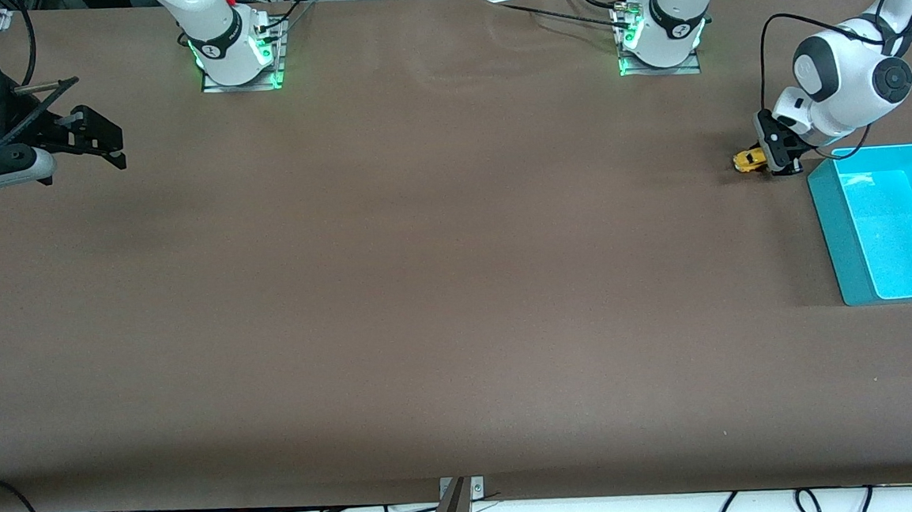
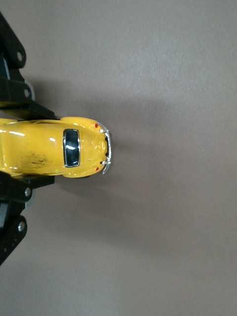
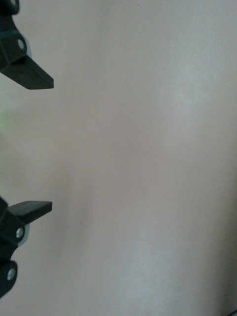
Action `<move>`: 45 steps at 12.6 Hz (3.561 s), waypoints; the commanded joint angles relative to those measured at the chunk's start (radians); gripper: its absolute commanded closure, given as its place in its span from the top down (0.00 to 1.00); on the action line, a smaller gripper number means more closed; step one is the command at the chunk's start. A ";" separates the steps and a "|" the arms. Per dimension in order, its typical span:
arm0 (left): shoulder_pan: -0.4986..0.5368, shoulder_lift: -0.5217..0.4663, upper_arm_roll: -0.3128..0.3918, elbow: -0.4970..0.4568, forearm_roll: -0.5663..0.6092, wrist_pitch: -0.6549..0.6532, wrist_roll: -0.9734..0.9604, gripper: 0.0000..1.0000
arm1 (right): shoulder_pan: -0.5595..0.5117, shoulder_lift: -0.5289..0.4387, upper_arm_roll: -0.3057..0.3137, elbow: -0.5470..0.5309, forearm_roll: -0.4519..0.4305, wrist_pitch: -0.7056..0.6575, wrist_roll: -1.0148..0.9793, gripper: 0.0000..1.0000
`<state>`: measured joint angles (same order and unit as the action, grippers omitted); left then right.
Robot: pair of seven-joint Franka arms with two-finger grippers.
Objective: Wind and store yellow beetle car
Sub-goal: 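Lift the car with the left gripper and carry it over the cyan bin, then lower the car into the bin and open the left gripper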
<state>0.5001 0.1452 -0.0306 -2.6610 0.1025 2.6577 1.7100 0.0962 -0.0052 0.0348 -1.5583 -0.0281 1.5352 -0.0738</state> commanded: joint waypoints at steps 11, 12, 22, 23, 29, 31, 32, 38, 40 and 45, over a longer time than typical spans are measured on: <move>0.000 0.170 -0.103 0.769 -0.051 -0.731 0.045 0.28 | 0.007 0.011 -0.001 0.027 0.002 -0.007 0.020 1.00; 0.003 0.216 -0.103 0.836 -0.035 -0.737 0.077 0.28 | 0.007 0.011 -0.001 0.027 0.002 -0.007 0.020 1.00; 0.136 0.384 -0.089 1.040 0.132 -0.673 0.252 0.28 | 0.007 0.011 -0.001 0.027 0.004 -0.007 0.020 1.00; 0.159 0.393 -0.089 1.038 0.150 -0.664 0.252 0.28 | 0.007 0.011 -0.001 0.027 0.004 -0.007 0.020 1.00; 0.213 0.513 -0.091 1.036 0.145 -0.598 0.279 0.34 | 0.007 0.011 -0.001 0.027 0.004 -0.007 0.020 1.00; 0.218 0.516 -0.092 1.035 0.144 -0.584 0.284 0.50 | 0.007 0.011 -0.001 0.027 0.004 -0.006 0.020 1.00; 0.219 0.516 -0.094 1.035 0.137 -0.584 0.307 0.70 | 0.007 0.011 -0.001 0.027 0.004 -0.007 0.020 1.00; 0.207 0.447 -0.115 1.043 0.134 -0.649 0.324 1.00 | 0.007 0.011 -0.001 0.027 0.004 -0.006 0.020 1.00; 0.204 0.389 -0.152 1.044 0.134 -0.683 0.316 1.00 | 0.007 0.011 -0.001 0.027 0.002 -0.007 0.020 1.00; 0.181 0.336 -0.279 1.203 0.140 -0.948 0.085 1.00 | 0.007 0.011 -0.001 0.027 0.002 -0.007 0.019 1.00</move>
<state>0.7009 0.4794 -0.2715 -1.5453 0.2319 1.8170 1.8836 0.0970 -0.0038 0.0353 -1.5561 -0.0278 1.5353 -0.0733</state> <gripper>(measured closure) 0.000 0.000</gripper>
